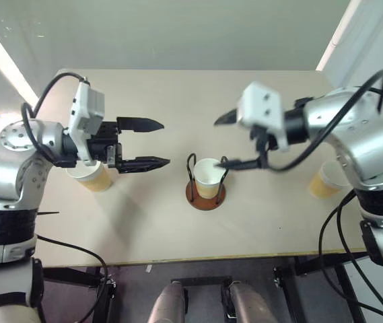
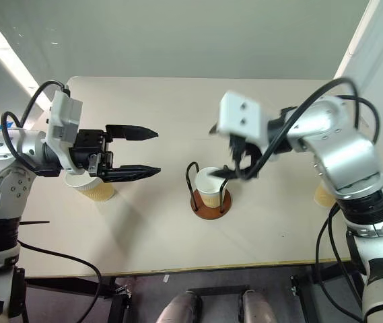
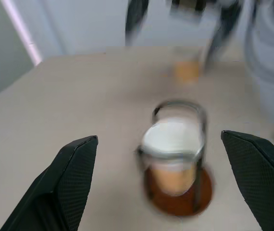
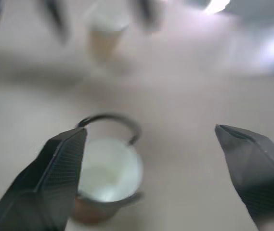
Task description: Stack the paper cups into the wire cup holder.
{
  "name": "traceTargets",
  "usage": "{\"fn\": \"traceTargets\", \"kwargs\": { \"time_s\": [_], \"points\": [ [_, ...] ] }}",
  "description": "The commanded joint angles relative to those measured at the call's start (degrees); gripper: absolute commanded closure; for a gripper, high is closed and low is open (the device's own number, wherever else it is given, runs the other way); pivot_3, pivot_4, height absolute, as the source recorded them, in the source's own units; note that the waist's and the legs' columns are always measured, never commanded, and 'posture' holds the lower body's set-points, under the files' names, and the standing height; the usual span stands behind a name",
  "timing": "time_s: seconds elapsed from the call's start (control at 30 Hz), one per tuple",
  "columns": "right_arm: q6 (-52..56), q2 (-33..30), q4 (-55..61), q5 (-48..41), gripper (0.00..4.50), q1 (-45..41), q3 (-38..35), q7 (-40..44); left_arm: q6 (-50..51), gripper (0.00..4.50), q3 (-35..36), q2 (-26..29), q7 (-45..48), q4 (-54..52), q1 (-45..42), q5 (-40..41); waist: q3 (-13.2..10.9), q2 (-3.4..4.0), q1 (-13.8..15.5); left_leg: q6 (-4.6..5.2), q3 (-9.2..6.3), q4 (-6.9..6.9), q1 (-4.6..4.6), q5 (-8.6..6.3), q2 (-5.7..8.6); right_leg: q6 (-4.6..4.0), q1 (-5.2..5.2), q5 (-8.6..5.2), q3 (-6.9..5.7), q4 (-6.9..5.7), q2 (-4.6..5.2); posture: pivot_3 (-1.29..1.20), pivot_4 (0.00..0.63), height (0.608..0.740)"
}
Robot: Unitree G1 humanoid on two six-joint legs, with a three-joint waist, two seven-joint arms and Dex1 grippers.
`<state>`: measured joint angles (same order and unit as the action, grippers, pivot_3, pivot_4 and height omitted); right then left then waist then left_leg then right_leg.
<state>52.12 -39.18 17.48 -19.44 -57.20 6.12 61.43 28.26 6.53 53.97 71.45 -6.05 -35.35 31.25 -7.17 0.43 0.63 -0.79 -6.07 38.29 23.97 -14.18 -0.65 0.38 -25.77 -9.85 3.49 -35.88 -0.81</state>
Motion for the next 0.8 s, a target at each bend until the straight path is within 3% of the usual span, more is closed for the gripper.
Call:
{"fn": "traceTargets", "kwargs": {
  "time_s": [0.03, 0.13, 0.37, 0.6, 0.8],
  "points": [
    [8.7, 1.6, 1.5, -7.1, 0.05, 0.1, -11.4, -5.6, -3.1, 0.0, 0.8, 3.8, -0.3, -4.6, 1.4, -3.6, 0.0, 0.0, 0.0, -0.01, 0.02, -0.01, 0.0, 0.03, 0.0, -0.03, -0.01, -0.03, 0.0, 0.0, -0.01, 0.0, 0.15, 0.74],
    [16.0, 3.5, 2.3, -13.8, 0.05, 1.0, -19.7, -9.3, -3.2, 0.0, 0.9, 7.8, 0.2, -6.9, 2.6, -5.8, 0.0, -0.01, 0.0, -0.04, 0.02, -0.05, 0.0, 0.05, -0.04, -0.12, -0.04, -0.1, 0.0, 0.0, -0.06, 0.0, 0.15, 0.74],
    [21.7, 4.5, 5.6, -25.8, 0.05, 4.5, -25.3, -11.5, -5.6, 0.0, -2.5, 16.8, -1.5, -9.1, 10.0, -17.1, 0.0, 0.0, -0.3, -0.04, 0.03, -0.2, -0.03, 0.05, -0.07, -0.26, -0.14, -0.19, 0.04, -0.06, -0.11, 0.0, 0.15, 0.74],
    [21.7, 1.2, 7.1, -32.9, 0.05, 7.4, -24.4, -11.2, -4.7, 0.0, -1.9, 20.8, -3.8, -10.1, 14.0, -23.2, 0.0, 0.0, -0.3, -0.03, 0.03, -0.21, 0.01, 0.01, -0.08, -0.33, -0.18, -0.22, 0.05, -0.07, -0.12, 0.0, 0.15, 0.74],
    [15.7, -6.6, 9.6, -32.6, 0.05, 12.7, -19.1, -4.7, -5.1, 0.0, -2.1, 22.2, -5.1, -8.3, 15.3, -26.9, 0.0, -0.02, -0.3, -0.14, 0.03, -0.21, 0.01, -0.06, -0.07, -0.43, -0.2, -0.22, 0.05, -0.1, -0.1, 0.0, 0.15, 0.74]
  ]
}}
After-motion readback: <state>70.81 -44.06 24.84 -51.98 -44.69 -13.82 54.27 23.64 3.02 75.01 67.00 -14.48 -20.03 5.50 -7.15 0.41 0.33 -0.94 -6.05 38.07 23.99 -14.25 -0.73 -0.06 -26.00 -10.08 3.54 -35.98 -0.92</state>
